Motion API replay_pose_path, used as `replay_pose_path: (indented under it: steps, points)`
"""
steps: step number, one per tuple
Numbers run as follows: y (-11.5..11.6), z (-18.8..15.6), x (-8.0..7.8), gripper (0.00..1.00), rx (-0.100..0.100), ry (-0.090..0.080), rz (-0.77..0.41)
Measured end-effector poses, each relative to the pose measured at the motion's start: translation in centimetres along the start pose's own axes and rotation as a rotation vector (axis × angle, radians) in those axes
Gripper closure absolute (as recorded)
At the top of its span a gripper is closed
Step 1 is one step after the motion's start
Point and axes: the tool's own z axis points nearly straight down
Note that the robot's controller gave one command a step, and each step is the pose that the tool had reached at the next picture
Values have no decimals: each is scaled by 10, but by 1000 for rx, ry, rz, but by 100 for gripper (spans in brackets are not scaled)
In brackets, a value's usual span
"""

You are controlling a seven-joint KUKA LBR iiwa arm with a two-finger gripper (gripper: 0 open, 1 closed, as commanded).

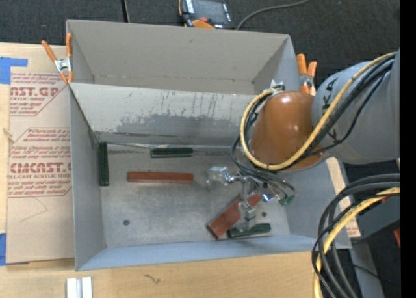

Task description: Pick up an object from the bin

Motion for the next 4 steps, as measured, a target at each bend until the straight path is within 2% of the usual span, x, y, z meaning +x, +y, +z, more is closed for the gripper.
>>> replay_pose_path:
  steps: [1, 2, 3, 4]
  points:
    - [-8, 1, 7, 0, -1, 3, -37]
    - [-7, 31, 2, 0, -1, 4, -167]
    - [-7, 31, 1, 0, -1, 3, -166]
    - [-7, 29, 2, 100, -2, 11, -167]
